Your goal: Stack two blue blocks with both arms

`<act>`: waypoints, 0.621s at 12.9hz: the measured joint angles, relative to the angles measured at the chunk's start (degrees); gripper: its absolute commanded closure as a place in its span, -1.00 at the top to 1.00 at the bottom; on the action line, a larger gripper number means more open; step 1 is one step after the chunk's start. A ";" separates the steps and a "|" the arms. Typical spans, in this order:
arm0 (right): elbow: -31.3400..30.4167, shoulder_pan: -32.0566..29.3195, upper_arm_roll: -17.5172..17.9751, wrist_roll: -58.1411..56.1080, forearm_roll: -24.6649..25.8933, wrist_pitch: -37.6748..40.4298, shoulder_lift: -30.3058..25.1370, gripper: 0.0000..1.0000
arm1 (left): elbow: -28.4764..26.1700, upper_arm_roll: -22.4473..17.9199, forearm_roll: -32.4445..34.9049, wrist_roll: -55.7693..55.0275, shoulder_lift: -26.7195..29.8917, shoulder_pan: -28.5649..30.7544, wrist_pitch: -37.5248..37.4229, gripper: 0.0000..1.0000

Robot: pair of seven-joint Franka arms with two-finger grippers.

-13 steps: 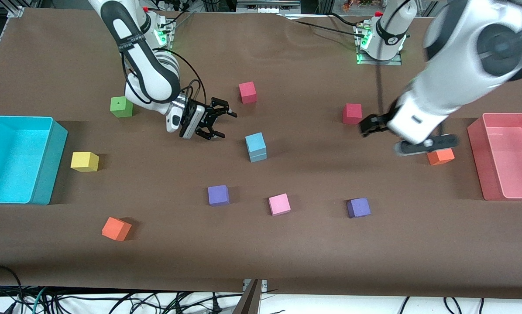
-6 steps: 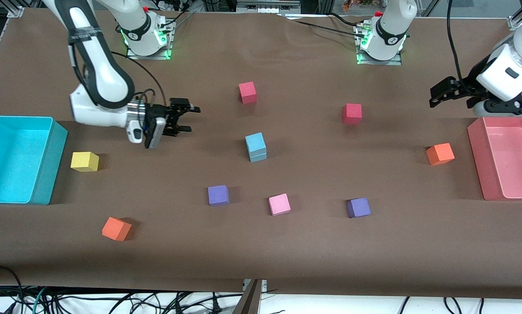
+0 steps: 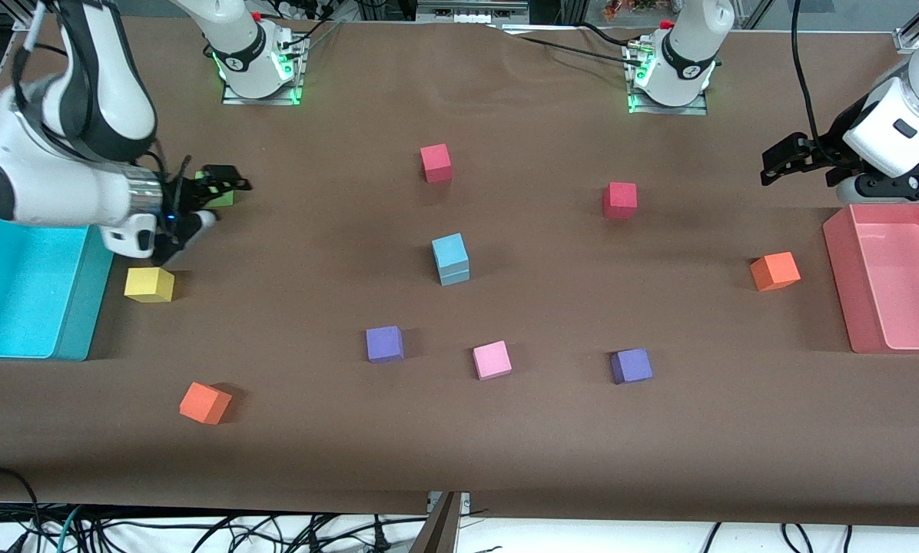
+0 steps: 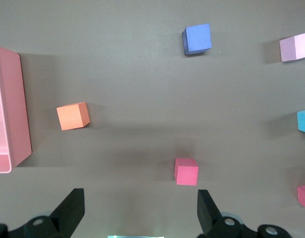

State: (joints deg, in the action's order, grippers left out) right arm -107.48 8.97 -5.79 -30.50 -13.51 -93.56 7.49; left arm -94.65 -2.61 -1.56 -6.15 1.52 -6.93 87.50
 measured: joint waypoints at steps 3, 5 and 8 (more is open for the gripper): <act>6.36 -1.02 -0.16 16.74 11.52 0.75 -2.50 1.00 | -0.01 0.02 0.75 0.02 0.02 0.00 -0.05 1.00; 8.48 -3.56 0.61 24.29 13.32 -1.07 -4.50 1.00 | -0.01 0.04 0.76 0.02 0.04 0.00 -0.24 1.00; 8.92 -7.64 1.87 26.14 13.51 -3.50 -9.35 1.00 | -0.01 0.05 0.77 0.02 0.08 0.00 -0.54 1.00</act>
State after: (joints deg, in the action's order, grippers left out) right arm -98.56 1.32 -3.91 -4.36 0.00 -97.07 -1.86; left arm -94.67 -2.56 -0.80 -6.13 1.60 -6.93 86.96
